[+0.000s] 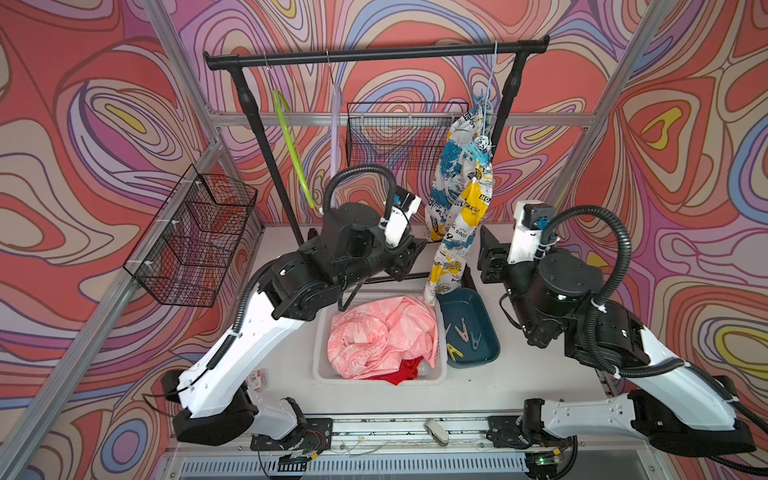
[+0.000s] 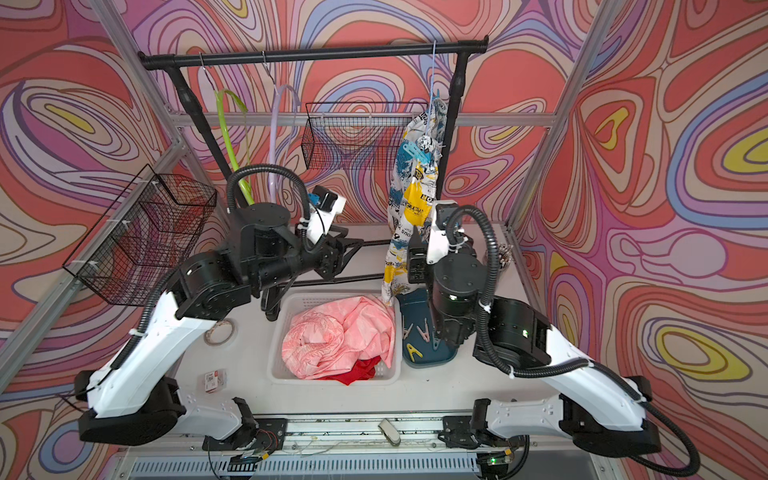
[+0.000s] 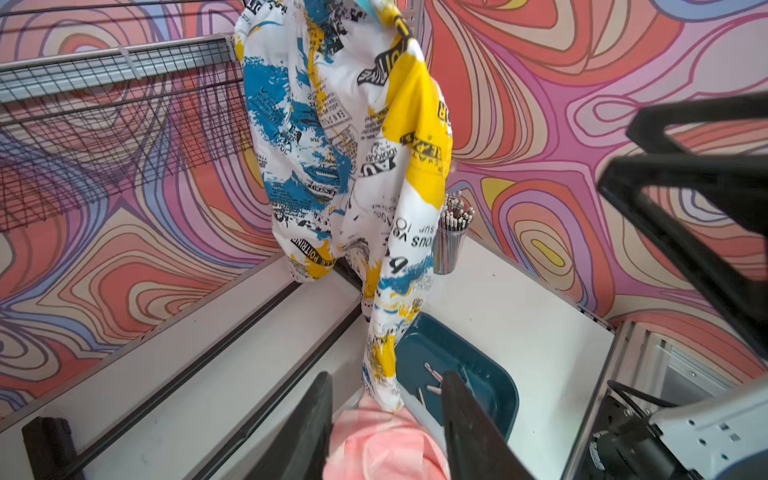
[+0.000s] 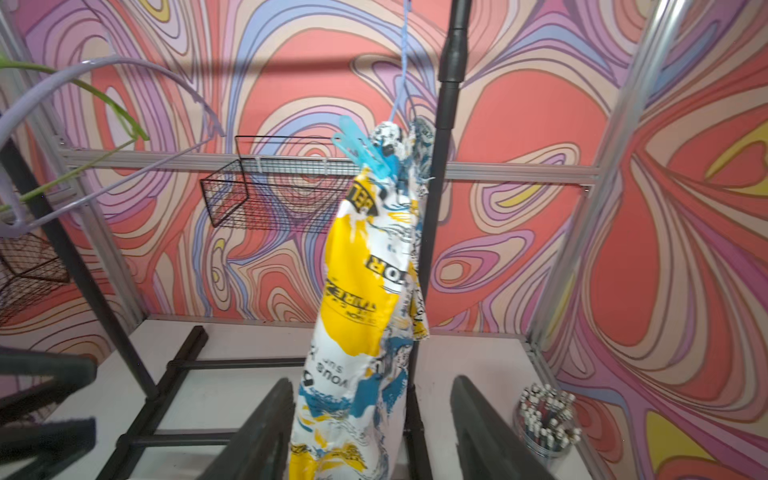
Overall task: Remove the clothespins securing shorts to the hanger
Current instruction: Pick up the hanger from the clothesline.
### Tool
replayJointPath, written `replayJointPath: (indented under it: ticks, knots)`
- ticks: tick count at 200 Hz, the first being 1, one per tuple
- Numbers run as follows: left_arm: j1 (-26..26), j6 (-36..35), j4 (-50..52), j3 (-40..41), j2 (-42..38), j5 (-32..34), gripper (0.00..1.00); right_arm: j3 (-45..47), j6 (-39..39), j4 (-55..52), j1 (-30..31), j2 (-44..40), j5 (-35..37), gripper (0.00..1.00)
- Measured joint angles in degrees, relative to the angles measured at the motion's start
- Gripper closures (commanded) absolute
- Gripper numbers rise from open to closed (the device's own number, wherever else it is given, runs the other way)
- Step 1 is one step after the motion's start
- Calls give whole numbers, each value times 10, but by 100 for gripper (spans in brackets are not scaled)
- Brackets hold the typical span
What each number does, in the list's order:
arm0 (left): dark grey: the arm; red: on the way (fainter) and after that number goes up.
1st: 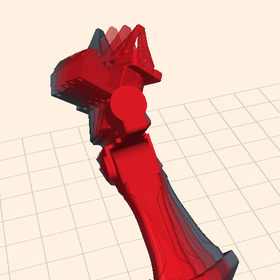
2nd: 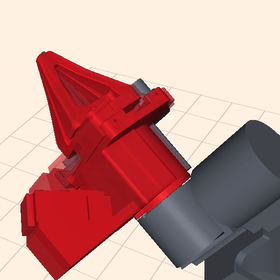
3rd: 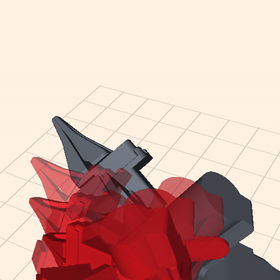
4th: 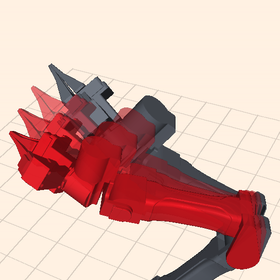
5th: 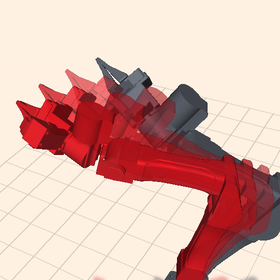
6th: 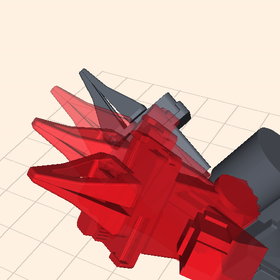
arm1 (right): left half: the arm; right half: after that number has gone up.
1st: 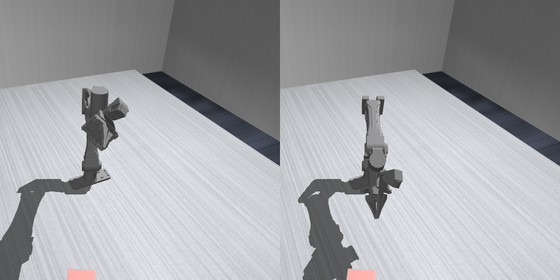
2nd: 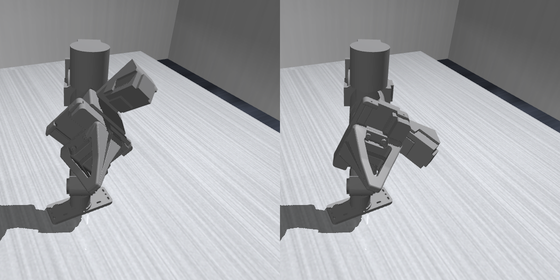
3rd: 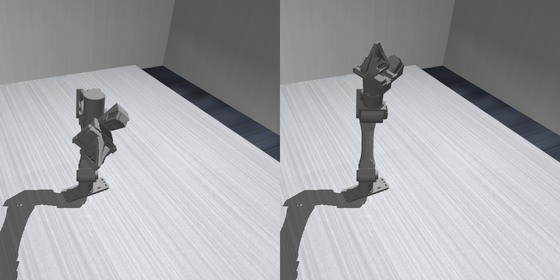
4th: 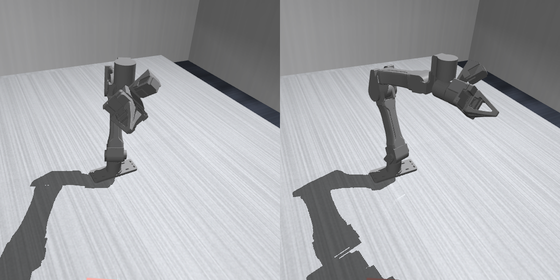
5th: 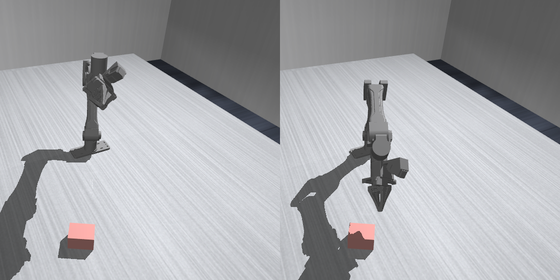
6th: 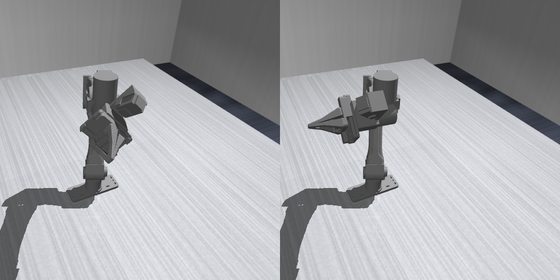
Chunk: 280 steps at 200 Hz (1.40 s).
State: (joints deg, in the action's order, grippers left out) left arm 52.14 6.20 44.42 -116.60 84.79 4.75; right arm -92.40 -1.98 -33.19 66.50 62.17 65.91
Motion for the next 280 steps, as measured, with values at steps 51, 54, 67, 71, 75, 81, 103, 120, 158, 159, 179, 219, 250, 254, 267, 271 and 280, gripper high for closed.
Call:
replayJointPath:
  ticks: [51, 54, 67, 71, 75, 81, 103, 120, 158, 159, 179, 219, 250, 254, 267, 271, 280]
  knots:
    - [4, 0, -3, -170, 134, 2, 51, -36, -1, -49, -72, 4, -16, 35]
    - [4, 0, -3, -179, 141, 1, 51, -38, -3, -52, -92, 10, -28, 35]
    - [4, -2, -5, -216, 166, -3, 51, -35, -11, -64, -161, 31, -73, 35]
    - [4, -2, -6, -226, 172, -3, 51, -31, -14, -67, -184, 38, -92, 35]
    - [4, -2, -6, -236, 179, -5, 51, -26, -14, -70, -204, 43, -106, 35]
    - [4, -4, -8, -250, 189, -9, 51, -20, -17, -76, -235, 52, -131, 35]
    - [4, -8, -27, -267, 206, -25, 51, -9, -20, -87, -313, 66, -205, 35]
    - [4, -11, -51, -266, 215, -35, 51, -6, -23, -86, -362, 64, -260, 35]
    - [4, -19, -121, -266, 250, -43, 54, 7, -41, -75, -442, 62, -355, 36]
    - [4, -19, -124, -266, 253, -43, 54, 8, -42, -75, -443, 62, -356, 36]
    - [4, -21, -160, -266, 280, -41, 58, 33, -51, -70, -461, 64, -391, 35]
    - [4, -21, -232, -260, 326, -16, 63, 64, -64, -66, -469, 66, -433, 36]
    - [7, -18, -275, -259, 338, 14, 52, 90, -71, -63, -469, 58, -452, 36]
    - [8, -17, -280, -259, 338, 19, 51, 94, -71, -63, -469, 57, -454, 36]
    - [8, -13, -294, -259, 338, 33, 49, 102, -74, -63, -469, 53, -461, 36]
    - [8, -11, -297, -259, 338, 36, 48, 103, -75, -63, -469, 52, -462, 36]
    - [8, -4, -305, -259, 338, 43, 45, 104, -76, -63, -469, 50, -466, 36]
